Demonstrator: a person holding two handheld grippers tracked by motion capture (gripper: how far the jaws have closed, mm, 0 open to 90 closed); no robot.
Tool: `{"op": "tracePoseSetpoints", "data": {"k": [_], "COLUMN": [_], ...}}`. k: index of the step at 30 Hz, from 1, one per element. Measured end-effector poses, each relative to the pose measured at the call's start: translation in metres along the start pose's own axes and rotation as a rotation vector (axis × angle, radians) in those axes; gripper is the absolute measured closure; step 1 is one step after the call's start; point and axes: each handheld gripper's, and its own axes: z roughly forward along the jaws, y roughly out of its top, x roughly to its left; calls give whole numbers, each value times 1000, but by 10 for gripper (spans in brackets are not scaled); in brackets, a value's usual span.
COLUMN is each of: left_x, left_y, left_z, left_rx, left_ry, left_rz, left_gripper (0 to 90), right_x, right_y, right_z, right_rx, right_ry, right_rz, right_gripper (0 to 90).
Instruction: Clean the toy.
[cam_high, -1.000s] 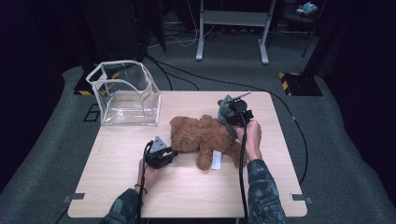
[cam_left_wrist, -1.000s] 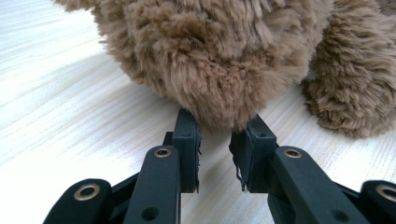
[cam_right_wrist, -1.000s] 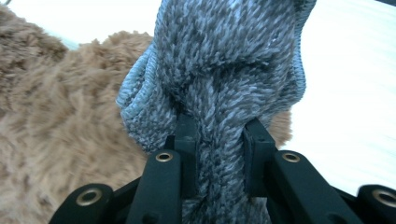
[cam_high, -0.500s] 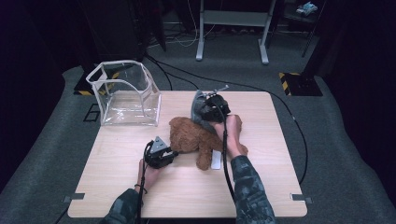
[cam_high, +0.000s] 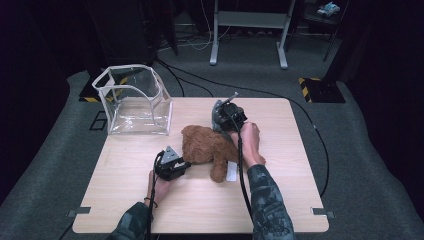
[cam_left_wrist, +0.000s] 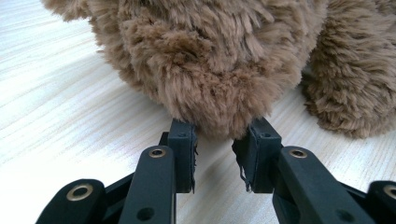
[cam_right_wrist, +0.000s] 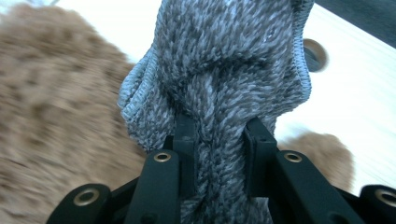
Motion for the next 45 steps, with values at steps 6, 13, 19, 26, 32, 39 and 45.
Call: {"op": "tracePoseSetpoints", "data": {"k": [6,13,19,26,32,39,45], "left_x": [0,0,0,0,0,0,0], "left_y": [0,0,1,0,1,1,1], "left_z": [0,0,0,0,0,0,0], "left_rx": [10,11,14,11,17,19,18], "left_ry": [-4,-4,-4,-2,-3,7,6], "left_rz": [4,3,5,3,6,16,17], "left_gripper": [682,682,682,682,681,678,668], "right_x": [-29,-60,-80,-88,-78,-72,-69], "right_y": [-16,-35,-57,-87,-98,-113,-127], "right_z": [-4,2,14,24,-17,0,17], "right_rx": [9,19,36,46,-24,41,87], "right_ry": [-56,-86,-74,-6,13,81,63], "right_rz": [61,173,255,329,284,256,243], "right_gripper": [716,716,717,716,717,719,718]}}
